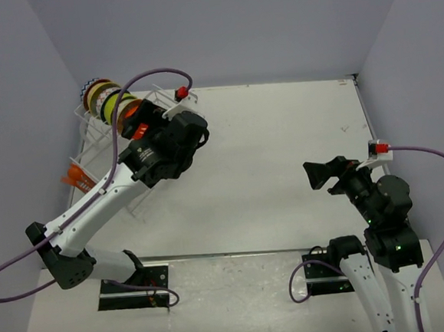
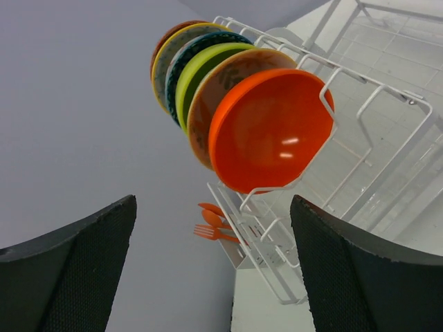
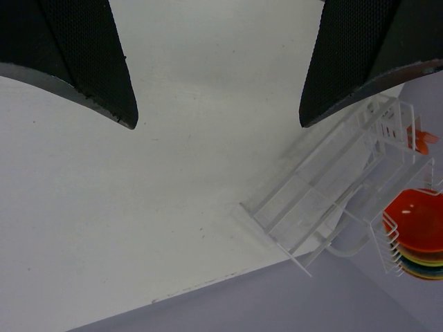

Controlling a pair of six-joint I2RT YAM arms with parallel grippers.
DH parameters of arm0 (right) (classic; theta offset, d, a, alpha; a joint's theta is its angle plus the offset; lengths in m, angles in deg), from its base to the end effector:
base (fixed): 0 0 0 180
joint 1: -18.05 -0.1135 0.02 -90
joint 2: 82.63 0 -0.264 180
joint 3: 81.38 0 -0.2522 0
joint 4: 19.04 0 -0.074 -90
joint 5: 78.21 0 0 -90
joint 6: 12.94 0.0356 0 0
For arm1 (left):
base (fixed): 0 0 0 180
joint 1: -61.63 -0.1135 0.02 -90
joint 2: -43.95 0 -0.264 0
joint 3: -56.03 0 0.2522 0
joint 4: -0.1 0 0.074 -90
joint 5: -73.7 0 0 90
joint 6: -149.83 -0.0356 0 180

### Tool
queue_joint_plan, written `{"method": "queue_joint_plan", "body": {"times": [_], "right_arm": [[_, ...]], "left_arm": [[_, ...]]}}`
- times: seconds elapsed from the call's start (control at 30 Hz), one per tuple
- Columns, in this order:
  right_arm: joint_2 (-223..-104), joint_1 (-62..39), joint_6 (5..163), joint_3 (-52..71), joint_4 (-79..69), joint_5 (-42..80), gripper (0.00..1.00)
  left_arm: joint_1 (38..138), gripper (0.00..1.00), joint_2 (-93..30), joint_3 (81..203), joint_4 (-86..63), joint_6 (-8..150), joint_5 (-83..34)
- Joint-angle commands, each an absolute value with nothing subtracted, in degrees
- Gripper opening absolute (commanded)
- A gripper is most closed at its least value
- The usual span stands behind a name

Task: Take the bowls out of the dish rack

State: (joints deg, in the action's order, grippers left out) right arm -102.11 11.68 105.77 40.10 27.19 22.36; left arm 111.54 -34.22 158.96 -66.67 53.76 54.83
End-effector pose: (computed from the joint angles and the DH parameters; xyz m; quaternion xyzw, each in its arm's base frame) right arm 0.0739 0.0148 0.3467 0.0849 0.7445 0.2643 0.6071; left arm 0.1922 -0.1760 0.4203 0.1399 0.7672 0.3695 0.5052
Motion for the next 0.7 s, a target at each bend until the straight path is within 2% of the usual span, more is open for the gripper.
{"method": "queue_joint_plan", "body": {"times": [0.0,0.03,0.07,0.27,0.33,0.5,0.67], "right_arm": [[-102.58,11.72,105.62,40.21,24.60,24.36,0.99],[-102.49,11.63,105.53,40.21,24.69,24.44,0.99],[-102.58,11.63,105.45,40.12,24.69,24.62,0.99],[-102.40,11.72,105.09,39.94,24.43,24.97,0.99],[-102.49,11.63,104.92,39.77,24.34,25.49,0.99],[-102.49,11.63,104.66,39.68,24.42,25.32,0.99],[-102.49,11.63,104.13,40.38,24.25,25.41,0.99]], "left_arm": [[108.05,0.90,-34.18,158.30,-58.49,49.55,51.39],[106.99,0.88,-34.36,157.60,-57.78,49.37,51.11],[105.76,0.81,-34.62,157.07,-56.47,48.94,50.59],[103.39,0.71,-37.61,156.28,-54.27,48.58,49.09],[102.76,0.71,-38.22,156.01,-53.56,48.32,47.95],[101.10,0.57,-38.58,154.61,-51.89,48.23,46.36],[99.95,0.57,-37.44,153.99,-49.43,47.61,46.54]]}}
